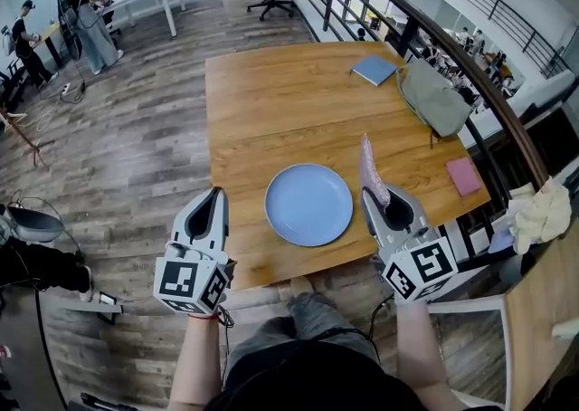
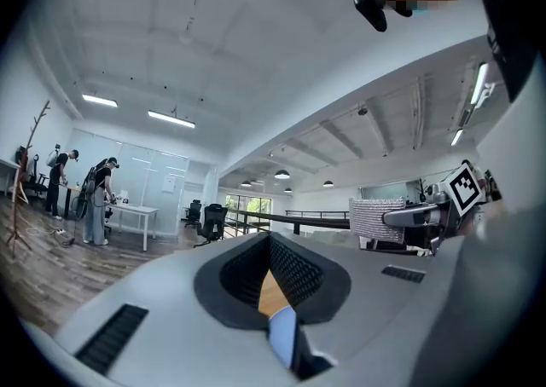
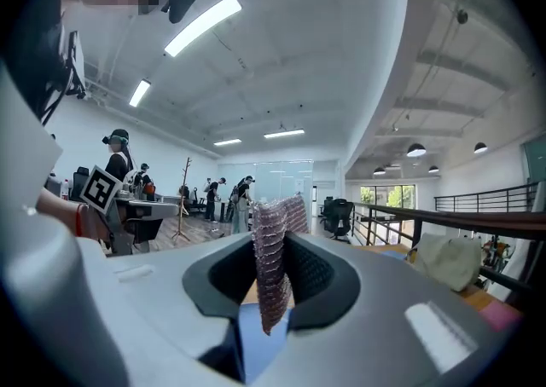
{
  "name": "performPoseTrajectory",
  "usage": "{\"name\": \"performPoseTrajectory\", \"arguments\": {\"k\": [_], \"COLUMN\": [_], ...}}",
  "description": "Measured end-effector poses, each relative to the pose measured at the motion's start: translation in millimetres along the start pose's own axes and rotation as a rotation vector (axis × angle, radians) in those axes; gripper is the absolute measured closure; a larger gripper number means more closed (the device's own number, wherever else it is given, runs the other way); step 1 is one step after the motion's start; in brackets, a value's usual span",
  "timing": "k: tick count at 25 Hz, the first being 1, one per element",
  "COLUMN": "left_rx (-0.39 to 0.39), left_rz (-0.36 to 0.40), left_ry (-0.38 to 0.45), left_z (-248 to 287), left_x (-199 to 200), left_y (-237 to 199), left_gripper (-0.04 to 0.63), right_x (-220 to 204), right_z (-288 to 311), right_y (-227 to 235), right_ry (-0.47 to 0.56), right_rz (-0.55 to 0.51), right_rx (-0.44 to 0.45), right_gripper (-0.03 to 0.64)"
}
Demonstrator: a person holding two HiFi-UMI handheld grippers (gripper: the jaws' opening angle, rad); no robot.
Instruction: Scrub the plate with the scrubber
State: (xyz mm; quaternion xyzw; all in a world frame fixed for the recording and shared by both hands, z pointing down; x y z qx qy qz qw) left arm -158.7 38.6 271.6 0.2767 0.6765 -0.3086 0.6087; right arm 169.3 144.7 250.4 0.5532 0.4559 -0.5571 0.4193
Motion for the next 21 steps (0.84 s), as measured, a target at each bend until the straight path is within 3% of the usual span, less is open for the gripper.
{"name": "performPoseTrajectory", "arguments": {"k": [9,21], "left_rx": [0.009,0.021], "left_rz": [-0.052,-0.087], "left_ry": [0.034,0.023], "left_z": [-20.7,-58.1], "left_x": [7.9,-2.9], "left_y": [-4.3,-6.7], "left_gripper": [0.598,0.598], "right_x": [17.9,10.7], "right_z": [-20.3,-39.9], "right_y": [-10.0,-37.5], "right_ry": [0.079,0.109], "right_rz": [0.014,0.081], "right_rx": [-0.069,-0.076], "right_gripper": [0.529,0.529]}}
Point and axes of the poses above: the fingertips, and each gripper's own axes: z forward along the fingers, y to its right, x out of its top, the point moved 10 cm from there along -z, backward along the fingers, and after that the axes turned 3 degrees about y, right-handed, at the moved point
